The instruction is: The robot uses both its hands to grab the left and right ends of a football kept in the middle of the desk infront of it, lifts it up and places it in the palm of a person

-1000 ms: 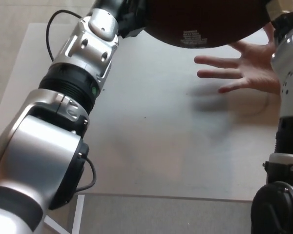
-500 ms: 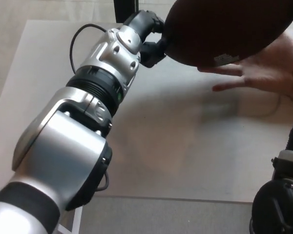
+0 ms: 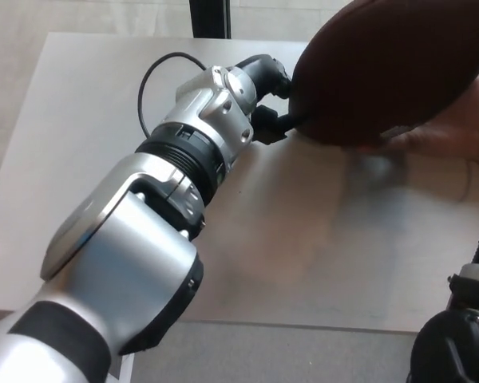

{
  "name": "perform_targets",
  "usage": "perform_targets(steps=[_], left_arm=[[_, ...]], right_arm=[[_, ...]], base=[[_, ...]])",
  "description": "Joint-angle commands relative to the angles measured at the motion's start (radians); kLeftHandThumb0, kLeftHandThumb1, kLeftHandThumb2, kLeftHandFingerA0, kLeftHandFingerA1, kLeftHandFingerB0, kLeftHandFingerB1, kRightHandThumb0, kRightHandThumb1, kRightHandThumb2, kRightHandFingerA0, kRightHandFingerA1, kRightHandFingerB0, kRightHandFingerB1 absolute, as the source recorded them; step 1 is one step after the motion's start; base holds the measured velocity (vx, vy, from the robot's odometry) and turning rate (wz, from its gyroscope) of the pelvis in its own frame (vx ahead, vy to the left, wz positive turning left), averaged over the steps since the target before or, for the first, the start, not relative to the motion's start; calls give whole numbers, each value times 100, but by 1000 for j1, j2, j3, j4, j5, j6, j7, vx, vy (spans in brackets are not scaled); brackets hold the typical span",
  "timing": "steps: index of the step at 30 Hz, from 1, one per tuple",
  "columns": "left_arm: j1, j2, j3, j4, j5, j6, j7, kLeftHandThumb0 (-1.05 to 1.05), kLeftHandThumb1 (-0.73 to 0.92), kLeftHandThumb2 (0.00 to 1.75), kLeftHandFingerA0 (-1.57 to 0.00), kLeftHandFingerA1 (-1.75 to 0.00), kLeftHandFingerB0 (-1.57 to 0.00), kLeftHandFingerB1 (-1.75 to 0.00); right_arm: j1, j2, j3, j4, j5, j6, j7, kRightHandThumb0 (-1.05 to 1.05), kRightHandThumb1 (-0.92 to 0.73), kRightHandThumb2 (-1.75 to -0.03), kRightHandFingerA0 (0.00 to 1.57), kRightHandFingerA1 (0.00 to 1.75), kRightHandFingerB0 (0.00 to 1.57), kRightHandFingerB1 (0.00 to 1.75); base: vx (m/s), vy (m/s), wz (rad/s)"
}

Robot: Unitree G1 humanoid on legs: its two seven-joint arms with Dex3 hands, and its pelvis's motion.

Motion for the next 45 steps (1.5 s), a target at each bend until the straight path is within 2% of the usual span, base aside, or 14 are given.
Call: perform_targets(steps=[1, 4, 5, 7, 19, 21, 22, 25, 31, 32, 39, 40, 42, 45], left_arm=[[21, -72, -38, -47, 44, -207, -125, -60, 73, 62, -32, -68, -27, -39], [35, -79, -25, -50, 35, -208, -103, -55, 65, 59, -44, -80, -45, -44], [37, -79, -25, -50, 35, -215, -116, -54, 64, 59, -44, -75, -42, -43], [-3, -86, -141, -23, 151, -120, -102, -42, 67, 59, -66, -100, -43, -54], [-25, -64, -142, -32, 143, -109, -108, -39, 66, 59, -66, -110, -37, -55], [-22, -69, -138, -30, 146, -89, -114, -38, 65, 59, -63, -104, -38, -53], [-20, -69, -132, -31, 146, -85, -115, -36, 65, 59, -64, -104, -37, -50], [-6, -62, -153, -34, 174, -103, -124, -34, 66, 59, -63, -100, -37, -49], [18, -18, -174, -37, 207, -127, -139, -33, 65, 59, -54, -85, -26, -42], [22, -8, -169, -41, 204, -120, -145, -27, 47, 96, -57, -78, -12, -51], [121, 141, -86, -116, 177, -144, -94, -33, 66, 59, -62, -94, -17, -35], [136, 153, -71, -126, 173, -151, -93, -34, 67, 59, -61, -90, -17, -35], [170, 209, -12, -157, 147, -180, -73, -27, 46, 94, -65, -82, -6, -49], [270, 363, 137, -289, 74, -226, -56, -30, 65, 59, -20, -59, -16, -37]], right_arm=[[62, 95, -11, 31, 131, -6, -42, -48, -83, -64, 51, 63, 46, 46], [41, 41, -14, 112, 106, -22, -52, -48, -84, -65, 52, 69, 48, 47], [31, 24, -24, 143, 103, -32, -61, -46, -67, -105, 49, 70, 40, 59], [2, -66, -25, 288, 54, -64, -50, -49, -84, -65, 51, 61, 39, 42], [-6, -137, 61, 460, 12, -161, -47, -55, -79, -63, 72, 69, 46, 44], [4, -147, 76, 466, 22, -138, -36, -61, -61, -96, 69, 75, 40, 55], [7, -149, 81, 470, 26, -144, -34, -57, -78, -63, 67, 66, 44, 42], [37, -143, 84, 477, 38, -175, -22, -47, -61, -103, 79, 93, 40, 60], [67, -149, 122, 498, 15, -197, -31, -51, -80, -63, 65, 67, 45, 46], [71, -153, 131, 505, 9, -204, -26, -53, -78, -63, 73, 75, 48, 48], [121, -239, 238, 497, -64, -194, -10, -54, -79, -64, 63, 71, 48, 45], [131, -247, 246, 494, -60, -189, -12, -56, -62, -96, 60, 72, 39, 55], [138, -281, 252, 486, -58, -169, -13, -57, -62, -94, 60, 71, 39, 54], [150, -388, 290, 483, -101, -156, 41, -57, -77, -63, 69, 76, 40, 37]], base=[[0, 0, 0], [0, 0, 0], [0, 0, 0], [0, 0, 0], [0, 0, 0], [0, 0, 0], [0, 0, 0], [0, 0, 0], [0, 0, 0], [0, 0, 0], [0, 0, 0], [0, 0, 0], [0, 0, 0], [0, 0, 0]])
